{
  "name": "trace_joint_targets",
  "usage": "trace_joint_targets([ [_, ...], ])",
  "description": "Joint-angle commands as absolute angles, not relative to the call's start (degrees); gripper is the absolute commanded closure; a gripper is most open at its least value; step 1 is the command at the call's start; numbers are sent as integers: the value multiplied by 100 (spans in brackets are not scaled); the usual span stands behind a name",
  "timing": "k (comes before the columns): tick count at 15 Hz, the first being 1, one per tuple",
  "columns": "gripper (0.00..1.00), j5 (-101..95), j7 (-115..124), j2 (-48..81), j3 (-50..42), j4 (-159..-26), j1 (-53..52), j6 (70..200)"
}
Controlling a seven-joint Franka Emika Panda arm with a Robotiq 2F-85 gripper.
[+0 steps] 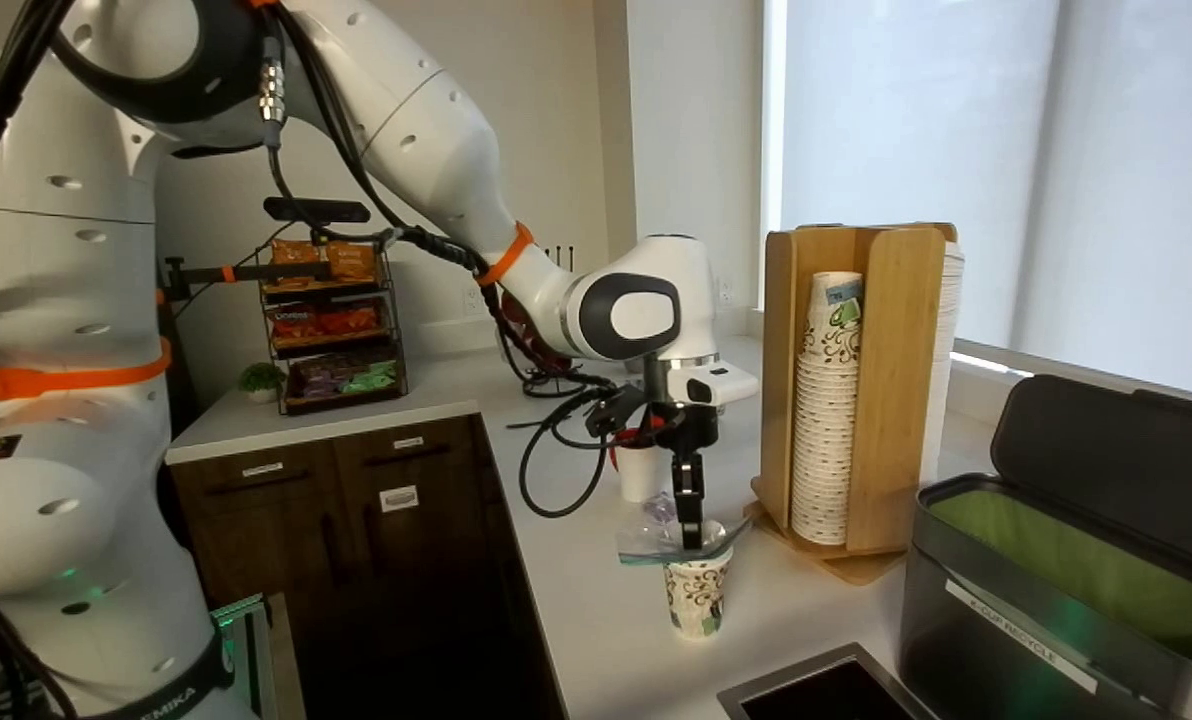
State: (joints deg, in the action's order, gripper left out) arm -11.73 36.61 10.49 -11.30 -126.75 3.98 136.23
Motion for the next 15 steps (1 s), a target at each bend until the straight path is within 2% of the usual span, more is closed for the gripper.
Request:
trace_joint_targets([
  [1, 100, -1038, 3566, 1147, -1075, -12730, 418, 13700],
  [15, 100, -991, 3646, 1825, -1123, -12448, 372, 13486],
])
